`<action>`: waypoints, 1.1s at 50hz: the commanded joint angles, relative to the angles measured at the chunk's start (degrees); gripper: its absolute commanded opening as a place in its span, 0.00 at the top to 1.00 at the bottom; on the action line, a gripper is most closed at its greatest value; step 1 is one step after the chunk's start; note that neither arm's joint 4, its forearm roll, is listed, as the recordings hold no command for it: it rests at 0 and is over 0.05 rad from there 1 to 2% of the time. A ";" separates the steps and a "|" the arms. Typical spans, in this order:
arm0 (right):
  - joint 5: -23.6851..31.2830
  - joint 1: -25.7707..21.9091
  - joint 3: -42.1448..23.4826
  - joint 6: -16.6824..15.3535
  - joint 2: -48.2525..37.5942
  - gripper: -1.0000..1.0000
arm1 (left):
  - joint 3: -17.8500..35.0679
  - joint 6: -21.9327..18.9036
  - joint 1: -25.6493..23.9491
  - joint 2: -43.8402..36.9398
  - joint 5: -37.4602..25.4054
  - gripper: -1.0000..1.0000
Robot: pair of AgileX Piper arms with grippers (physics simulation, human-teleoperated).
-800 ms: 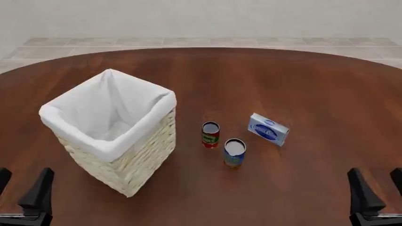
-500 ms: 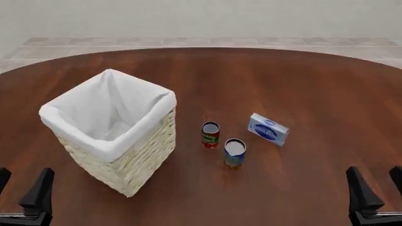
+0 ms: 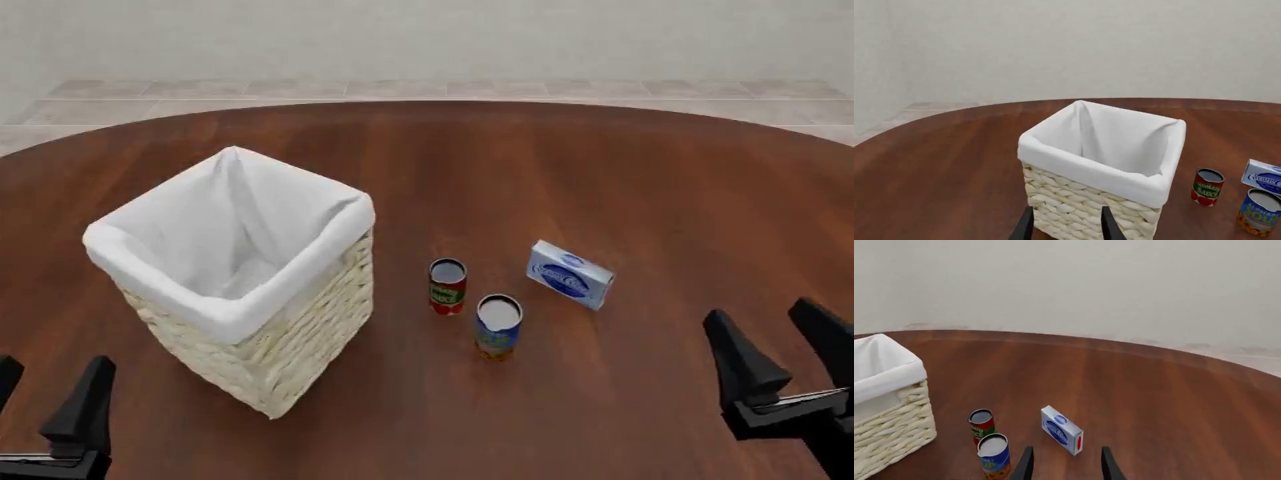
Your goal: Pick up the tomato sauce, and put it in the basket.
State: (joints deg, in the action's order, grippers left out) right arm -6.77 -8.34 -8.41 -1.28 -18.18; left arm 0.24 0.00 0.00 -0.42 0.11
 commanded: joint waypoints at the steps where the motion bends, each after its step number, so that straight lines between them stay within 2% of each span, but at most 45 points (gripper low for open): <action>1: -4.27 -3.54 -4.76 1.13 -12.76 0.00 | 0.00 0.00 0.00 -0.01 0.00 0.00; 3: -4.90 -5.18 -6.17 -0.73 -15.66 0.00 | 0.00 0.00 0.00 -0.01 0.00 0.00; 5: -5.17 -5.47 -7.72 0.63 -17.68 0.00 | 0.00 0.00 0.00 -0.01 0.00 0.00; 8: -5.65 -5.73 -9.15 0.33 -20.12 0.00 | 0.00 0.00 0.00 -0.01 0.00 0.00; 9: -6.03 -6.48 -10.01 -1.07 -21.88 0.00 | 0.00 0.00 0.00 -0.01 0.00 0.00; 12: -6.22 -7.06 -11.09 -1.23 -23.68 0.00 | 0.00 0.00 0.00 -0.01 0.00 0.00; 14: -6.03 -7.47 -12.06 -2.42 -25.34 0.00 | 0.00 0.00 0.00 -0.01 0.00 0.00; 21: -3.74 -8.83 -16.11 -3.19 -27.26 0.00 | 0.00 0.00 0.00 -0.01 0.00 0.00; 22: -2.87 -9.05 -17.20 -2.22 -28.35 0.00 | 0.00 0.00 0.00 -0.01 0.00 0.00; 26: -1.26 -11.02 -19.45 -4.41 -33.21 0.00 | 0.00 0.00 0.00 -0.01 0.00 0.00; 30: -0.38 -11.61 -20.61 -3.91 -34.71 0.00 | 0.00 0.00 0.00 -0.01 0.00 0.00; 35: 1.47 -12.47 -23.44 -5.95 -38.63 0.00 | 0.00 0.00 0.00 -0.01 0.00 0.00; 43: 5.61 -14.37 -28.66 -6.66 -44.69 0.00 | 0.00 0.00 0.00 -0.01 0.00 0.00; 55: 8.91 -17.02 -33.64 -8.42 -50.73 0.00 | 0.00 0.00 0.00 -0.01 0.00 0.00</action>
State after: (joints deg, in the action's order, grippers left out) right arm -0.98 -23.17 -37.66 -8.22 -63.35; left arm 0.25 0.00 0.00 -0.43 0.11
